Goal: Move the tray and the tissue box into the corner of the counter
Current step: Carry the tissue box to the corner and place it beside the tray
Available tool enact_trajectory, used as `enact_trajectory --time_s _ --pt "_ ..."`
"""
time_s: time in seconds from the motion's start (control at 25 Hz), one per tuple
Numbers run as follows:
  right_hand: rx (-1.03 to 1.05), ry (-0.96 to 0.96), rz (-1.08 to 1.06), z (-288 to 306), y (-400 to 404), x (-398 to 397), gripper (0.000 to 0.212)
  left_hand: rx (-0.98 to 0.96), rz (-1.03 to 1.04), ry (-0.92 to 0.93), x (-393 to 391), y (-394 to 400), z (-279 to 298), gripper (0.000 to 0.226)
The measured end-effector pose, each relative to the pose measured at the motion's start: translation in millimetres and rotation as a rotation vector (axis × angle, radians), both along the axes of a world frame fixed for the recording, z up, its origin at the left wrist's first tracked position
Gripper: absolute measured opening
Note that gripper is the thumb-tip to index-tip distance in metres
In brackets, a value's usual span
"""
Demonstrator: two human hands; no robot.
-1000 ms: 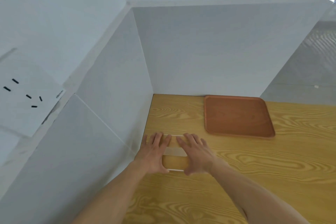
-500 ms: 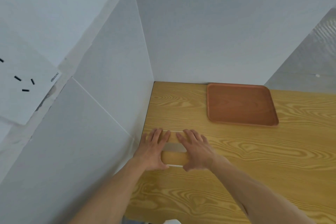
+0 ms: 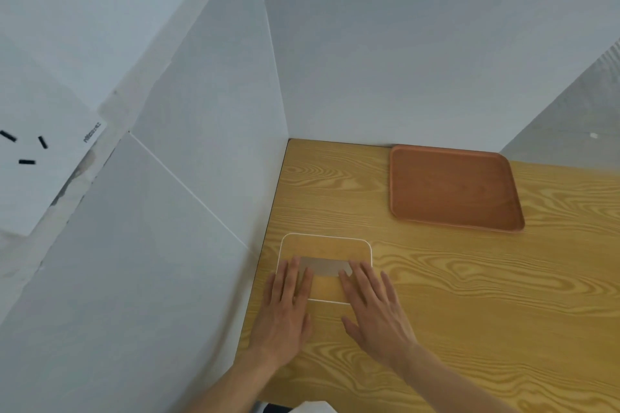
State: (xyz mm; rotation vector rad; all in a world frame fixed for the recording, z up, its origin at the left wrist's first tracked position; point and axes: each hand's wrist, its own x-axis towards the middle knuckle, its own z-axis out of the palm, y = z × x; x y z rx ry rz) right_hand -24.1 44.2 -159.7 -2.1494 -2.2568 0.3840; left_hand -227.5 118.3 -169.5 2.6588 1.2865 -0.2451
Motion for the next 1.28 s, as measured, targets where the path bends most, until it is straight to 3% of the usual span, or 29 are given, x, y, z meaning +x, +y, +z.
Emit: enact_trajectory --time_s 0.44,0.72,0.96,1.28 --pt "-0.09 -0.04 -0.005 -7 34 9 0.099 -0.009 0.064 0.07 17 27 -3 0.097" --pt "-0.192 -0.059 0.009 -8 101 29 0.108 -0.003 0.091 0.073 42 84 5 0.095" --pt "-0.268 -0.023 0.0 6 164 47 0.103 0.004 0.115 0.113 72 140 22 0.087" --pt "-0.332 -0.02 0.001 16 228 59 0.102 -0.045 0.121 0.254 100 211 34 0.085"
